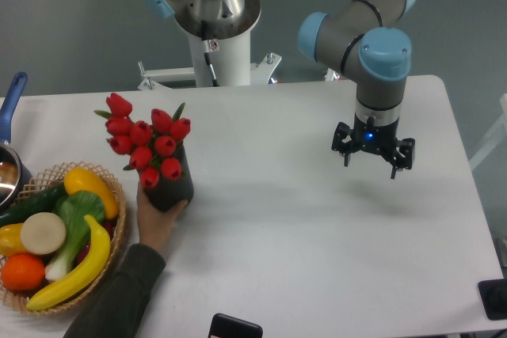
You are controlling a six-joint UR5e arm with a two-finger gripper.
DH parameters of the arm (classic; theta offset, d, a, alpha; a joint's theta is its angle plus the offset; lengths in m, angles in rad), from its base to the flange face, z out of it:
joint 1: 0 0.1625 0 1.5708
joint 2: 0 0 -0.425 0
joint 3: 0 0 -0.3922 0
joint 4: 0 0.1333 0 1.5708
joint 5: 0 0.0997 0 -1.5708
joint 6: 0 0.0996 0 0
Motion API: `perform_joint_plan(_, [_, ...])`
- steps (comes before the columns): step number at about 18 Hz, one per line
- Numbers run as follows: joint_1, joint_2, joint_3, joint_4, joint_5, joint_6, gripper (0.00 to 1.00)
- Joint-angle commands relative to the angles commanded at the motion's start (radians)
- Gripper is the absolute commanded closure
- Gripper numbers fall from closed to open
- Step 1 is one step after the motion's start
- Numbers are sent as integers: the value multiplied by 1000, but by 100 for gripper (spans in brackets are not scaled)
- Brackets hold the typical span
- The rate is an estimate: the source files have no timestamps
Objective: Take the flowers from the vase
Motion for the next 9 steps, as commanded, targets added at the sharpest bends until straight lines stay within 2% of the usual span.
perform_joint_plan(6, [-2,2,-5,3,-6,-6,0])
perform_joint_plan(9, [-21,-5,-14,24,-44,-9,0])
